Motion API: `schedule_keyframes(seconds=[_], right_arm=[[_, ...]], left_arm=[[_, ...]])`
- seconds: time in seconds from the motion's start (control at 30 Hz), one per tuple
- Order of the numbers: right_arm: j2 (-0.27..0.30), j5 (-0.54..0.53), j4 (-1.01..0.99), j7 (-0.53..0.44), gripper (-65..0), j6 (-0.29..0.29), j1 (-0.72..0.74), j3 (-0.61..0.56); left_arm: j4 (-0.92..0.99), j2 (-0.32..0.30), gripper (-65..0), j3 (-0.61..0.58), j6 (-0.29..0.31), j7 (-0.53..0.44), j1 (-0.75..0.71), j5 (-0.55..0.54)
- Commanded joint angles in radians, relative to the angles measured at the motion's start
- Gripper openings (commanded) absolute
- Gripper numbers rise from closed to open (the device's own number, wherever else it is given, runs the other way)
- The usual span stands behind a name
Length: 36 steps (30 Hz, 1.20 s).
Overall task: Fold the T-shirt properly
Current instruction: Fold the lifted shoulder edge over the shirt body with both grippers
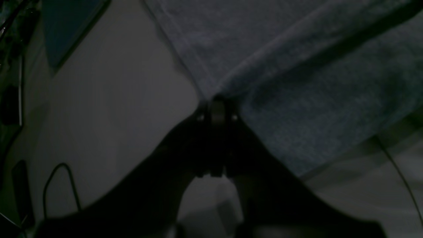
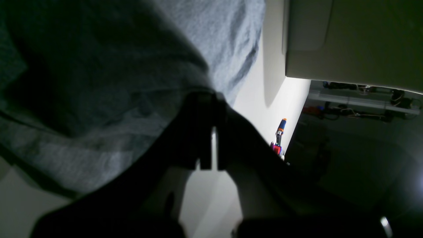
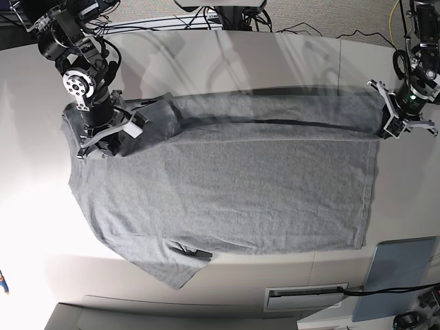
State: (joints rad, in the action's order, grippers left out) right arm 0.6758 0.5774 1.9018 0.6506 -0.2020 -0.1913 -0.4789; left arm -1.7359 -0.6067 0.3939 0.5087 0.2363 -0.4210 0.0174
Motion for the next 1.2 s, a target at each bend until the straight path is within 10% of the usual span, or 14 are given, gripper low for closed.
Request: schedule_keyframes(seconds=[0.0,1.0,1.17], right_arm=[[0.014,0.014,0.014,-0.005,-65.0,0.020,0.011,0.008],[0.014,-0.037,0.014,0.018,-64.6,0.080,0.011,0.008],[0.014,-0.039,0.014,0.015,-47.0,0.081,0.011,0.008]], left_arm=[[-0.013,-0.019,-65.0,0.007,-0.011,-0.016,0.006,-0.004],[-0.011,-0.019,-65.0,0.007,-0.012,-0.019,0.045,-0.048],[-0.011,-0.019,-54.6,0.007,-0.027,-0.018,0.045,-0.049]])
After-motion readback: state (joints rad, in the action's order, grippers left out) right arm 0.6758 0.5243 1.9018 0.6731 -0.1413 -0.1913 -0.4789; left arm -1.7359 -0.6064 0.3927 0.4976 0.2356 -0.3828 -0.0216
